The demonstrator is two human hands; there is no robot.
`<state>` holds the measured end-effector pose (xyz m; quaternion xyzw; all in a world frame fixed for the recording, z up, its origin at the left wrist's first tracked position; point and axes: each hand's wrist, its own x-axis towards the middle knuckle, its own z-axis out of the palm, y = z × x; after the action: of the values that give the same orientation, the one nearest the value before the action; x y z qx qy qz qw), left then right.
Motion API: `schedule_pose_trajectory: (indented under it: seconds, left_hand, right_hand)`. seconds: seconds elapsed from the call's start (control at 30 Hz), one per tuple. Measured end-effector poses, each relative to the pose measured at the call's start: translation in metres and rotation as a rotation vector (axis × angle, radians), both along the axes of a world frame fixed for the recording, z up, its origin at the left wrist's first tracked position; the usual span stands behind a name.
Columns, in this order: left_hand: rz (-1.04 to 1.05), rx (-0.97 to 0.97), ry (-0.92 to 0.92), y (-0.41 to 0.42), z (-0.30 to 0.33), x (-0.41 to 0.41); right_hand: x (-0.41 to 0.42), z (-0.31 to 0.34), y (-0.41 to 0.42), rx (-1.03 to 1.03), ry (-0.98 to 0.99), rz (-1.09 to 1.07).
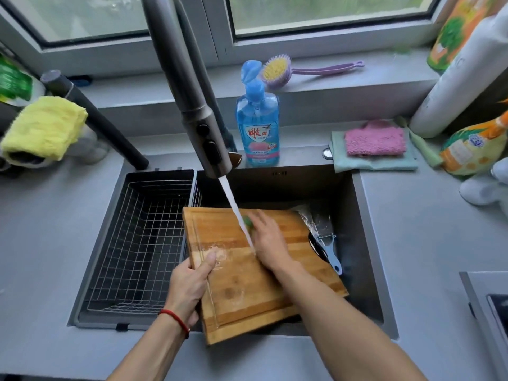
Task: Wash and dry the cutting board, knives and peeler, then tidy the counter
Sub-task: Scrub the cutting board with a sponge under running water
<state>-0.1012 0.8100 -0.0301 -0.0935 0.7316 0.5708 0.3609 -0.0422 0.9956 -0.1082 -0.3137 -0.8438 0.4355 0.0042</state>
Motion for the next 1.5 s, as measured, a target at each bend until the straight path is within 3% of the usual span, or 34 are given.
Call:
schedule_pose_trajectory:
  seconds: [0.07,0.13,0.27,0.33,0.47,0.53,0.63,0.73,0.9,1.0,1.07,1.2,1.27,1.4,1.5]
  left_hand:
    - [-0.008,-0.014,-0.008,-0.001,0.0,-0.003]
    - [-0.031,-0.018,-0.01,0.001,0.002,-0.007]
    - [-0.099,-0.035,0.011,0.012,0.001,-0.011]
    - [-0.122,-0.057,0.035,0.013,-0.004,-0.01]
    - [-0.167,-0.096,0.047,0.009,-0.009,-0.013]
    - [-0.17,-0.106,0.065,0.012,-0.011,-0.015]
    - [-0.229,-0.14,0.145,0.019,-0.009,-0.017]
    - [-0.252,-0.147,0.202,0.022,-0.01,-0.011]
    - [-0.201,-0.127,0.165,0.018,-0.015,-0.016]
    - [-0.245,-0.153,0.2,0.021,-0.018,-0.024]
    - [-0.264,-0.174,0.205,0.024,-0.019,-0.024]
    - [-0.268,-0.223,0.228,0.025,-0.023,-0.021]
    - [-0.28,-0.23,0.227,0.024,-0.025,-0.021]
    - [-0.32,-0.249,0.176,0.022,-0.029,-0.028]
    - [-0.283,-0.253,0.103,0.026,-0.026,-0.03]
  right_hand:
    - [0.035,-0.02,0.033,-0.03,-0.161,-0.169]
    - [0.071,-0.022,0.02,-0.059,-0.188,-0.309]
    - [0.04,-0.006,-0.053,-0.058,0.132,-0.152]
    - [0.009,-0.003,-0.037,-0.084,0.184,-0.088]
    - [0.025,-0.039,0.053,-0.169,-0.158,-0.362]
    - [0.05,-0.048,0.047,-0.117,-0.278,-0.467]
    - [0.026,-0.042,-0.003,-0.067,-0.065,-0.388]
    - [-0.019,-0.042,0.011,-0.072,0.125,-0.229]
    - [0.017,-0.082,0.091,-0.094,-0.191,-0.379]
    - [0.032,-0.071,0.072,-0.118,-0.2,-0.516]
    - [0.014,-0.049,0.03,-0.086,-0.046,-0.462]
    - [-0.03,-0.025,-0.019,-0.036,0.195,-0.071]
    - [-0.035,-0.037,0.016,-0.028,0.145,-0.183]
    - [-0.002,-0.059,0.087,-0.167,-0.183,-0.646]
    - [-0.009,-0.036,0.041,-0.153,-0.079,-0.577]
